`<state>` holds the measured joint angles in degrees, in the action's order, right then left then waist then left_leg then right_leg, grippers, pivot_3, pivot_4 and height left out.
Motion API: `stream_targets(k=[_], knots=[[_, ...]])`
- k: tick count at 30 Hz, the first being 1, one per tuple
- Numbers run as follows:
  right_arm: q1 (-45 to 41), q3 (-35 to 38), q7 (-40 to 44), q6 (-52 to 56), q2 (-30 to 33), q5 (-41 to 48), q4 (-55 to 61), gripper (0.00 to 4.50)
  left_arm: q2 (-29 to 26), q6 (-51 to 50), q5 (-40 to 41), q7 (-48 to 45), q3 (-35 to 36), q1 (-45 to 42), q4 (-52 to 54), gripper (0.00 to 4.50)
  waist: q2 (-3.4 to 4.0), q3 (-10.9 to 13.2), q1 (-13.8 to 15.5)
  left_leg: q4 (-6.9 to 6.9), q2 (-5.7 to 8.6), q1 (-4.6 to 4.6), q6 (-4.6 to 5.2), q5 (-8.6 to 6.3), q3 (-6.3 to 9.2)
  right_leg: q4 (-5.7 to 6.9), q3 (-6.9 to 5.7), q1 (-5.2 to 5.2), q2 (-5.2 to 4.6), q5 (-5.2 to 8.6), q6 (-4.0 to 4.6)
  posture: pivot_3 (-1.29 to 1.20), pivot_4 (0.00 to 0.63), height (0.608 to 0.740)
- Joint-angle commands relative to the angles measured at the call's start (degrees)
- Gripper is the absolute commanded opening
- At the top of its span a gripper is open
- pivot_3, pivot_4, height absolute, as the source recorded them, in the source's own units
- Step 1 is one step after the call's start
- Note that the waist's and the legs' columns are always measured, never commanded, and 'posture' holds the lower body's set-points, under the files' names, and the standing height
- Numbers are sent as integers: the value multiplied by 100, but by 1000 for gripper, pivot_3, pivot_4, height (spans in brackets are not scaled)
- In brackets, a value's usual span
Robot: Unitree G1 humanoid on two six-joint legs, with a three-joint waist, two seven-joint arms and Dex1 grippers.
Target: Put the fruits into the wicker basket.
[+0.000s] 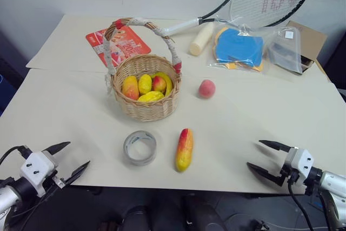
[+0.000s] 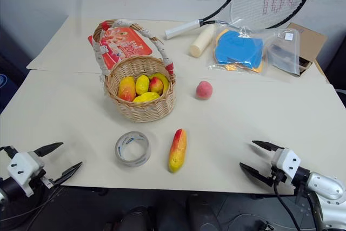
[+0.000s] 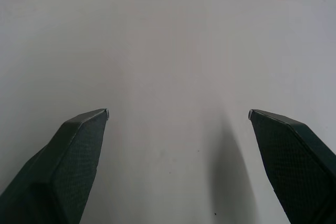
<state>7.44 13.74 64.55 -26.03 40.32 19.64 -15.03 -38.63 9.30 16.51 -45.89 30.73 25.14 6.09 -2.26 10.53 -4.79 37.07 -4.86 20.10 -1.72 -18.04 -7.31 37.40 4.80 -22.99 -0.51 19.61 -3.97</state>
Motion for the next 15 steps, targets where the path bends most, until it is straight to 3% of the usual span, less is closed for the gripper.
stream_targets(k=[1, 8, 11, 15], knots=[[-168, -74, 96, -22, 31, 7, -140, 4432, -21, 86, 81, -15, 158, 28, 11, 4500, 0, 0, 0, 0, 0, 0, 0, 0, 0, 0, 0, 0, 0, 0, 0, 0, 150, 740], [-349, -327, 401, 124, -65, 99, -226, 4432, -223, -622, 673, -309, 285, 46, 394, 4500, 0, 0, -12, 0, -5, -22, -4, -3, -1, 0, -1, 21, 4, 1, 2, 0, 150, 740], [-388, -272, 627, 51, -385, 620, 19, 4432, -471, -1266, 1165, -666, 330, 180, 812, 4500, -8, -2, -6, -2, -11, -38, -8, -8, 1, -1, -6, 39, 6, 5, 9, 0, 150, 740], [-315, -301, 543, 1043, -563, 1517, 1341, 4432, -1100, -2319, 1953, -1330, 369, 386, 1696, 4500, 30, 21, -9, -1, -15, -49, -12, -16, -1, 2, -8, 49, 5, 8, 12, 0, 150, 740]])
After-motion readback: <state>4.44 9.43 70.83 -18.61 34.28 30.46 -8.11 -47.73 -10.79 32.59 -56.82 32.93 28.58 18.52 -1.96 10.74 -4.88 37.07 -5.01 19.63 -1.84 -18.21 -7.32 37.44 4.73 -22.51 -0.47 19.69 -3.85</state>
